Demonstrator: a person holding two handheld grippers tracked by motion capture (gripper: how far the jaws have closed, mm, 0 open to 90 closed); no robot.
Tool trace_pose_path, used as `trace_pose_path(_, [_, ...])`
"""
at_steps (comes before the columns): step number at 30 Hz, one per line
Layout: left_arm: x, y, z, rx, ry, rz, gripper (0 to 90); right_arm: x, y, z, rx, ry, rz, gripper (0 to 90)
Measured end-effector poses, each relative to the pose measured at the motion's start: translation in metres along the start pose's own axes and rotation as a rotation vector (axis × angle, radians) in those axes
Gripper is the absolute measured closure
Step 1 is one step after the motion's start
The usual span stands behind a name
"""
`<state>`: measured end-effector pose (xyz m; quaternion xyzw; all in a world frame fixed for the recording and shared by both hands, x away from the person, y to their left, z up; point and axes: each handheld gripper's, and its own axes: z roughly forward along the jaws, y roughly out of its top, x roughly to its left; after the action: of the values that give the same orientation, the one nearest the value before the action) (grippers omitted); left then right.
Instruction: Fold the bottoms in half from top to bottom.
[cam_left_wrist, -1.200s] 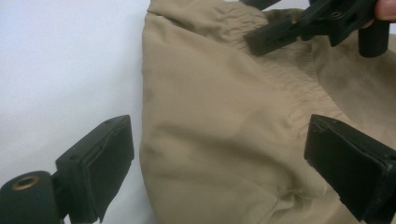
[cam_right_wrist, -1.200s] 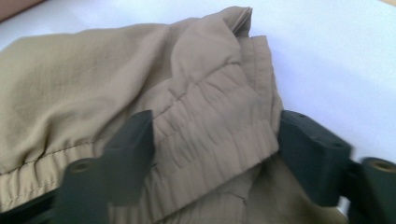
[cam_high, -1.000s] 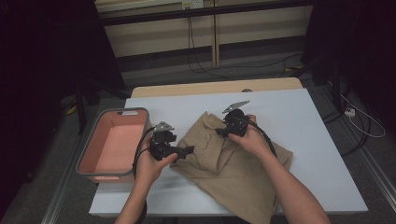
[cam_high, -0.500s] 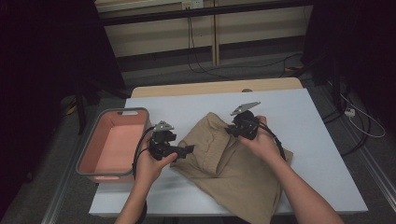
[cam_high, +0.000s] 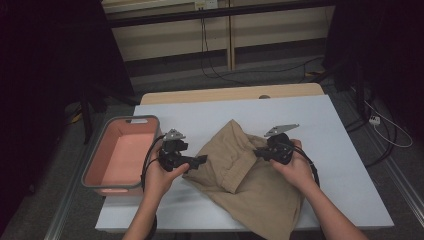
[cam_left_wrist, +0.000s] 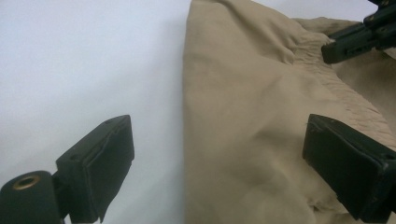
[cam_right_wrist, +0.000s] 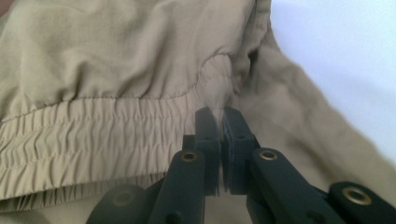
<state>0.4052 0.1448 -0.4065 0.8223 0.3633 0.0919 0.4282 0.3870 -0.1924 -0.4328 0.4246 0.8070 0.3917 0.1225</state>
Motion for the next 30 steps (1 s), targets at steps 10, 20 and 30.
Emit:
trace_pose_path(10, [0.001, 0.0, -0.001, 0.003, 0.008, 0.0, 9.1, -0.011, -0.012, -0.005, 0.002, -0.004, 0.036, 87.9])
trace_pose_path(20, [0.001, -0.001, -0.001, -0.001, 0.011, 0.003, 9.1, -0.014, -0.014, -0.01, 0.0, -0.023, 0.018, 87.4])
trace_pose_path(30, [0.002, -0.001, -0.001, 0.003, 0.009, 0.0, 9.2, -0.014, -0.016, -0.004, -0.024, -0.029, 0.008, 83.0])
